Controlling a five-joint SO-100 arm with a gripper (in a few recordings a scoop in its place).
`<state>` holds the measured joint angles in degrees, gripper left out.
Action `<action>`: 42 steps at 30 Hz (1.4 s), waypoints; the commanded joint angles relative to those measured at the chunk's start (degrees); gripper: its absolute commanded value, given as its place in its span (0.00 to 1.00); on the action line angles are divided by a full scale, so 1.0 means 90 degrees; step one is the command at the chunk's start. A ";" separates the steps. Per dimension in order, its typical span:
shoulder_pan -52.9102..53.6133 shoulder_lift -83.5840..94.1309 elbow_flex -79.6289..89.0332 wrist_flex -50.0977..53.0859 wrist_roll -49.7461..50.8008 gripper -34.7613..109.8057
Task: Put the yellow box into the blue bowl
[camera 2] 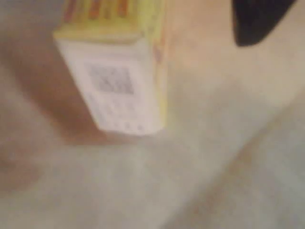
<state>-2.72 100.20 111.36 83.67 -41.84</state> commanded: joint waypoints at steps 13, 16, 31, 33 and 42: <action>0.0088 0.0049 0.0000 -0.0732 -0.0068 0.44; 0.0088 -0.0098 0.0000 -0.0791 -0.0068 0.44; 0.0088 -0.0762 -0.0107 -0.1133 -0.0068 0.44; 0.0088 -0.0762 -0.0049 -0.1240 -0.0068 0.44; 0.0088 -0.0781 -0.0020 -0.1348 -0.0068 0.44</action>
<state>-2.72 92.55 111.97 72.42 -41.84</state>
